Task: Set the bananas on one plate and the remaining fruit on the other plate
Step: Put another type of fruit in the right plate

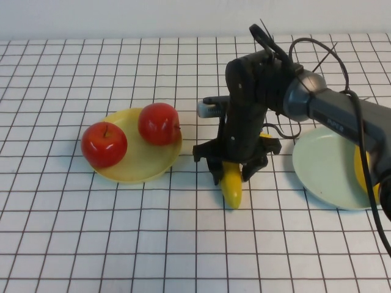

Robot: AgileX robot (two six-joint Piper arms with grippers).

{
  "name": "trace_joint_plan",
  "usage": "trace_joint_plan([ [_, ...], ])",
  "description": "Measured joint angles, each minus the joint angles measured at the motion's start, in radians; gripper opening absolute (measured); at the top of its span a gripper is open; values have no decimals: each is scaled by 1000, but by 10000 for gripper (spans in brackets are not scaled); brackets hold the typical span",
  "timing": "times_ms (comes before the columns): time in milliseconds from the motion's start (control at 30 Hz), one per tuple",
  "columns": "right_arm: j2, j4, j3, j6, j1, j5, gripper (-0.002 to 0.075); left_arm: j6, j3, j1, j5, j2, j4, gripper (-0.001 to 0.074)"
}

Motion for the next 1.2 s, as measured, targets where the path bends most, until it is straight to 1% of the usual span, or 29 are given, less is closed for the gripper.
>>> trace_joint_plan([
  [100, -2, 3, 27, 4, 0, 0, 445, 0, 0, 0, 0, 0, 0, -4],
  [167, -2, 3, 28, 4, 0, 0, 429, 0, 0, 0, 0, 0, 0, -4],
  [233, -6, -5, 31, 4, 0, -2, 385, 0, 0, 0, 0, 0, 0, -4],
  [267, -12, -12, 33, 4, 0, -2, 338, 0, 0, 0, 0, 0, 0, -4],
  [300, -17, -19, 35, 4, 0, -2, 315, 0, 0, 0, 0, 0, 0, -4],
  [533, -147, -94, 55, -36, 0, -4, 318, 0, 0, 0, 0, 0, 0, -4],
  [667, -255, -152, 159, -47, -4, -6, 318, 0, 0, 0, 0, 0, 0, -4],
  [833, -356, -154, 377, -64, -73, -6, 318, 0, 0, 0, 0, 0, 0, -4],
  [933, -406, -121, 498, -70, -141, -32, 318, 0, 0, 0, 0, 0, 0, -4],
  [1000, -433, -89, 570, -81, -190, -83, 318, 0, 0, 0, 0, 0, 0, -4],
  [1100, -452, -64, 641, -91, -245, -153, 318, 0, 0, 0, 0, 0, 0, -4],
  [1200, -455, -55, 673, -122, -277, -192, 318, 0, 0, 0, 0, 0, 0, -4],
])
